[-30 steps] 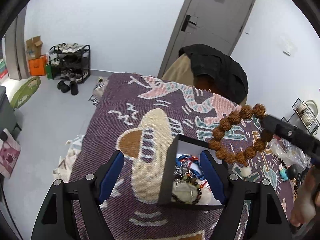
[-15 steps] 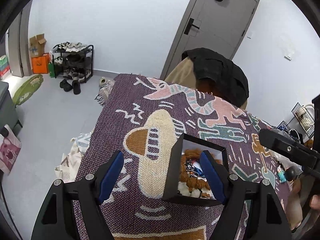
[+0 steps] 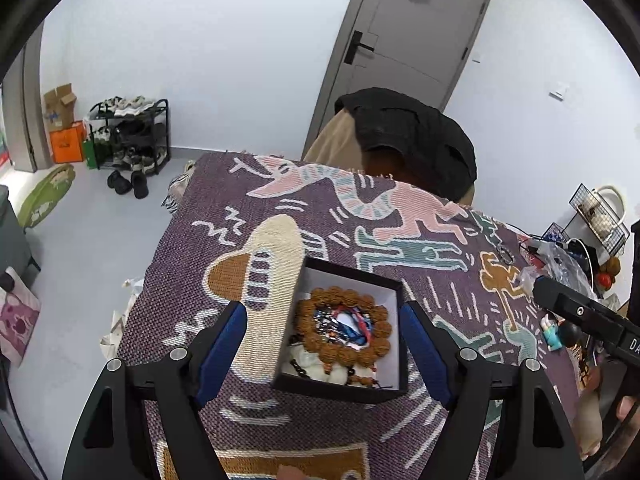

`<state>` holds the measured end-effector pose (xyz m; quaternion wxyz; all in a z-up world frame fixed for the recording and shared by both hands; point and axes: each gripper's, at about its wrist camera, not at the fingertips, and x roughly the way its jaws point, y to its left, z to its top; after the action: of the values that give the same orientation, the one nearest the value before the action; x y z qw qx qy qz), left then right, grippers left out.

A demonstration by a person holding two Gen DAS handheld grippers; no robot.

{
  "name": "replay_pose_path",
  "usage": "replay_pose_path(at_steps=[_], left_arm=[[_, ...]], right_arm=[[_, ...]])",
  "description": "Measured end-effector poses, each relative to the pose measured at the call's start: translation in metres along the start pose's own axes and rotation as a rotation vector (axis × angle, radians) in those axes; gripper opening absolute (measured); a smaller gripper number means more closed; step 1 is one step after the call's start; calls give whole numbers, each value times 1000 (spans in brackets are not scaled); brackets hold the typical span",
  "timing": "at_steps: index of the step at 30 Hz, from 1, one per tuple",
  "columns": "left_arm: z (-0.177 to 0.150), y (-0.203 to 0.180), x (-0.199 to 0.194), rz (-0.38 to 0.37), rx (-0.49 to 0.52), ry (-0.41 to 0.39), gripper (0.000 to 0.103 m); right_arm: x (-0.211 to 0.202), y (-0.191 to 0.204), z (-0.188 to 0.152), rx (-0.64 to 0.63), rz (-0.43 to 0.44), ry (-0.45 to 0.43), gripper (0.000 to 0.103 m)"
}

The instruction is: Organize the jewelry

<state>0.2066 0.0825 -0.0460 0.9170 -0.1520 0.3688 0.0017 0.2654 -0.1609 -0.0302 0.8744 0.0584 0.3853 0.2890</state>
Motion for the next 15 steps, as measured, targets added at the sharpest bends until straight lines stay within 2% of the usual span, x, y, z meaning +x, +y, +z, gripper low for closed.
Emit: replay_pose_path(at_steps=[1, 5, 15], left_arm=[[0, -2, -1, -2, 1, 0, 81], [-4, -15, -7, -15, 8, -16, 99], [-22, -57, -29, 3, 100, -61, 103]], right_arm=[[-4, -4, -1, 9, -11, -4, 74], [-22, -17, -8, 32, -25, -15, 75], [-79, -39, -39, 58, -120, -84, 75]])
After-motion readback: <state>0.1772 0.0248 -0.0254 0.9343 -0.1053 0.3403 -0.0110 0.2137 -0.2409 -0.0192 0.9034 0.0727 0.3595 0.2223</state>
